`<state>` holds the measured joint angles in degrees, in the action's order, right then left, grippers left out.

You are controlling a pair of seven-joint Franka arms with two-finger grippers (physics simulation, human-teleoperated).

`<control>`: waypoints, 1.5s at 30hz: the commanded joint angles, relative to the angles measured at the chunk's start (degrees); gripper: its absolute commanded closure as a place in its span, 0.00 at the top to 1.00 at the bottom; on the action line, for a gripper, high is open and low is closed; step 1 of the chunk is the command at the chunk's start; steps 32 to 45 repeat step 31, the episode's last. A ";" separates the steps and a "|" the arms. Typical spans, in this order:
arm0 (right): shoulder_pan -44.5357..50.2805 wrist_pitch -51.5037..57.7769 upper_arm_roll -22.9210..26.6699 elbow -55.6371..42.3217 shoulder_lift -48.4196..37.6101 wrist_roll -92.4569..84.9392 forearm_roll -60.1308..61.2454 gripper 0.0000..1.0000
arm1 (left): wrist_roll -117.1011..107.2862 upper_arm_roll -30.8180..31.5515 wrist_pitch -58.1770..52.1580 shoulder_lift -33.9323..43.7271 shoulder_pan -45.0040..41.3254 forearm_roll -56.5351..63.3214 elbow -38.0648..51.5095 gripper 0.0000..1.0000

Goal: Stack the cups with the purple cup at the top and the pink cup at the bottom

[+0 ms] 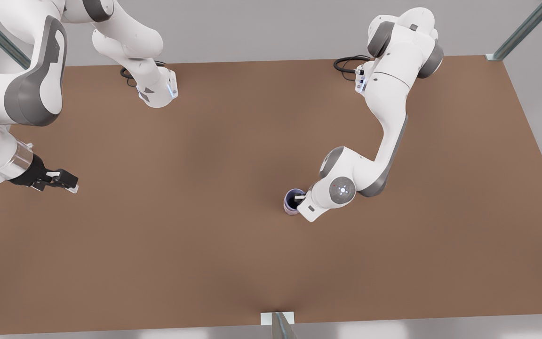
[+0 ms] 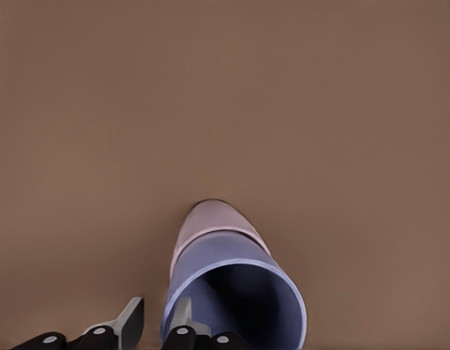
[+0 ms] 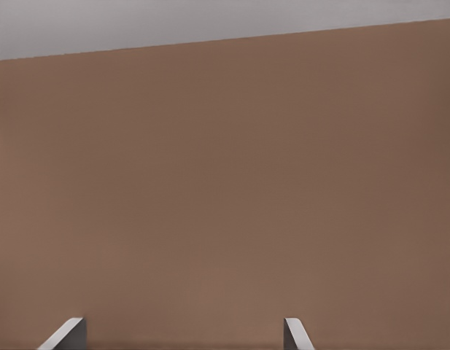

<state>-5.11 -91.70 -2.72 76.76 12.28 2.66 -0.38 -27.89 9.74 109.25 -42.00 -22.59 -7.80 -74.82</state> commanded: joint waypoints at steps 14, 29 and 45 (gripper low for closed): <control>-0.07 0.03 0.00 -0.03 -0.07 -2.66 0.03 1.00 | -5.51 -0.51 -5.00 3.15 0.09 0.07 3.27 1.00; -0.07 0.99 0.09 -0.91 -0.24 -2.75 -0.06 1.00 | 28.94 -1.84 -23.29 31.28 18.11 12.81 -2.52 1.00; -0.07 0.91 0.09 -0.91 -0.24 -2.75 -0.06 1.00 | 29.03 -1.57 -23.03 31.01 18.11 12.99 -3.31 1.00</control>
